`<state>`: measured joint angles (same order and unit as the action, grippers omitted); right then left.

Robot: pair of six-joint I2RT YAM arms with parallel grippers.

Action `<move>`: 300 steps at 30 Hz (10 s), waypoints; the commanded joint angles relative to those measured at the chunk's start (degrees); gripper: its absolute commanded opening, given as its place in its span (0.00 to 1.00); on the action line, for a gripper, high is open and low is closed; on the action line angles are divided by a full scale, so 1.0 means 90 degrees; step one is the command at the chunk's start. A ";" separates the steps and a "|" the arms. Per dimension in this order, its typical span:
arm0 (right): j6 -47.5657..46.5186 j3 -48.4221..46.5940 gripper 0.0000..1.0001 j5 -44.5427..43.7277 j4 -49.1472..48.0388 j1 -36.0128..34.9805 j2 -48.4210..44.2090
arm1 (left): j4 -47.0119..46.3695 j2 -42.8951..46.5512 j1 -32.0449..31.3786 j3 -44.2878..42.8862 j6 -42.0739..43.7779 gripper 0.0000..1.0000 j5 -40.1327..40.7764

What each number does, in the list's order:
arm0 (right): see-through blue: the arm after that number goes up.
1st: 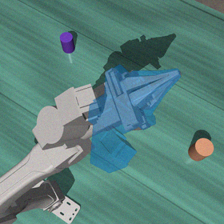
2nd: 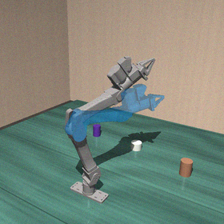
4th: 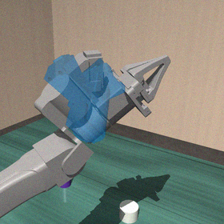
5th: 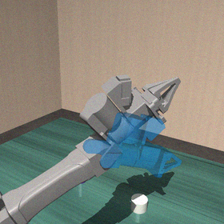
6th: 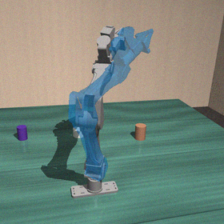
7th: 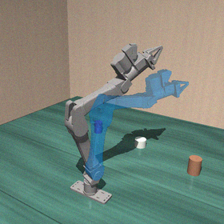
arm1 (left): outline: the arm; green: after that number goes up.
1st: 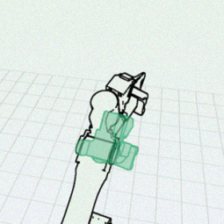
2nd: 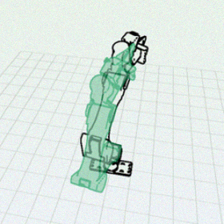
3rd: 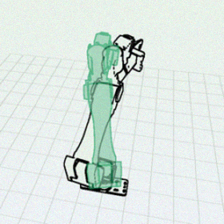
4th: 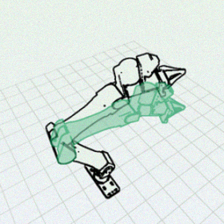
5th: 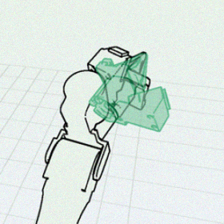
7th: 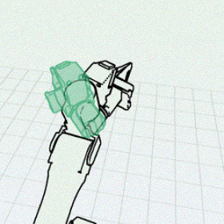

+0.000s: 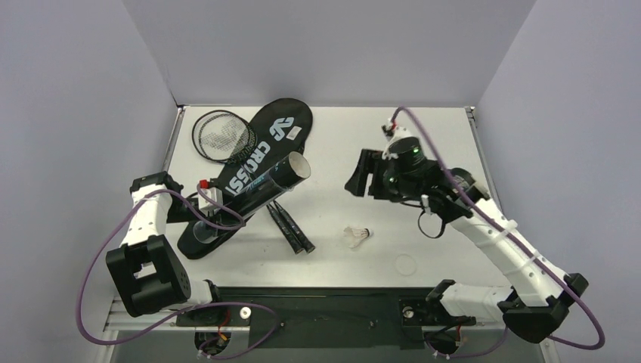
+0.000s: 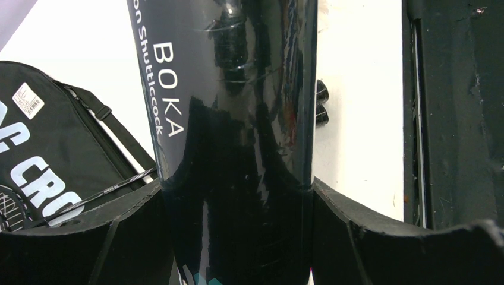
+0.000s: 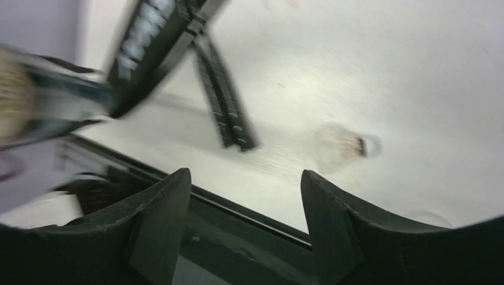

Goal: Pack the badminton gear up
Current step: Pick up the shuttlecock at the center of the board, then place the shuttlecock at the shuttle tube, then close the lid on the shuttle tube.

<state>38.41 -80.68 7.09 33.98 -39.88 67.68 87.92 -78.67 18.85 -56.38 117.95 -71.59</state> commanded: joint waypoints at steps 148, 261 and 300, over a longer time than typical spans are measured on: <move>0.1549 -0.0268 0.00 0.3772 -0.1859 0.0639 0.0785 | 0.0406 0.0484 -0.0125 0.0201 0.0151 0.17 -0.0040; 0.1438 0.5414 0.35 -0.2207 -0.0570 0.0283 0.0293 | -0.2323 0.0691 -0.0436 0.0945 -0.2843 0.15 0.1177; 0.0249 0.0836 0.00 0.1089 -0.1061 0.0146 -0.0346 | -0.0571 0.0098 -0.0507 0.0408 -0.1093 0.13 0.1075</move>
<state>40.91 -70.57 6.85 28.32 -38.35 64.18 76.97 -77.32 14.66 -50.04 102.06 -58.50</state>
